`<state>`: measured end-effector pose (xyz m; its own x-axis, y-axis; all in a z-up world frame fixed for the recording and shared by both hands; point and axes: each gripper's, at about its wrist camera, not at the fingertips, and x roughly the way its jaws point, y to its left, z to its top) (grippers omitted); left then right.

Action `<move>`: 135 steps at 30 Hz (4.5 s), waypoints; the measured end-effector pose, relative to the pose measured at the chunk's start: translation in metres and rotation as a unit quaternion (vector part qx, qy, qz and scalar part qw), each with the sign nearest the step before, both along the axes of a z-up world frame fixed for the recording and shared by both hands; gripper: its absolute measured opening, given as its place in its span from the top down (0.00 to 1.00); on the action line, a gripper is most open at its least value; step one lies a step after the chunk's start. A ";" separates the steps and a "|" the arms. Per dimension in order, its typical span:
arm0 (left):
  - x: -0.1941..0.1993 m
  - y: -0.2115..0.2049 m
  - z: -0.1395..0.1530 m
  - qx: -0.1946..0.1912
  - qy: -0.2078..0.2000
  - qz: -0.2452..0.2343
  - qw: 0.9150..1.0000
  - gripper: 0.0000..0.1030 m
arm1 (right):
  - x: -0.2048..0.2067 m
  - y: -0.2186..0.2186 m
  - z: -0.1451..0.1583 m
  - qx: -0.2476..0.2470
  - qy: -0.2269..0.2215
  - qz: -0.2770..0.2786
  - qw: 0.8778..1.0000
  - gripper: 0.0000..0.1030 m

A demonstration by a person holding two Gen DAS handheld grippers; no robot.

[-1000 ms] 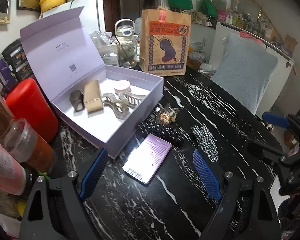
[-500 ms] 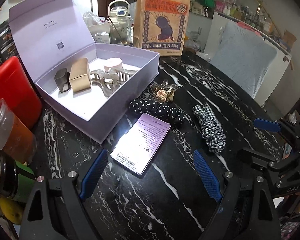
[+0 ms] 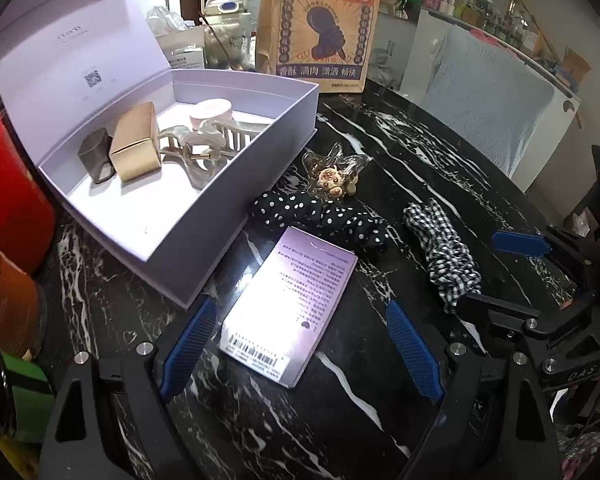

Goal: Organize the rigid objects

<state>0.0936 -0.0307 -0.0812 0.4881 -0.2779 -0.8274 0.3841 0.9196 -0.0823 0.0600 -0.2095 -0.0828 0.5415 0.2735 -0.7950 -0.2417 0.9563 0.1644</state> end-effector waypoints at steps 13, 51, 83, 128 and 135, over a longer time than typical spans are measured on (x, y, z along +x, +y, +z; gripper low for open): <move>0.013 0.002 -0.012 -0.024 0.026 0.002 0.999 0.25 | 0.019 0.008 -0.009 -0.013 0.012 0.010 1.000 0.23; -0.053 -0.012 -0.009 -0.013 0.041 -0.033 0.999 0.48 | -0.054 0.000 -0.006 -0.053 0.010 0.025 0.998 0.59; -0.053 -0.005 -0.001 -0.017 0.010 0.003 1.000 0.50 | -0.044 0.014 0.003 -0.057 -0.007 0.025 0.998 0.74; -0.069 0.055 0.057 -0.017 -0.054 0.121 0.991 0.50 | -0.054 0.088 0.051 -0.031 -0.077 0.179 0.980 0.74; -0.047 0.057 0.077 -0.018 -0.079 0.117 0.990 0.50 | -0.031 0.092 0.068 -0.031 -0.092 0.185 0.978 0.74</move>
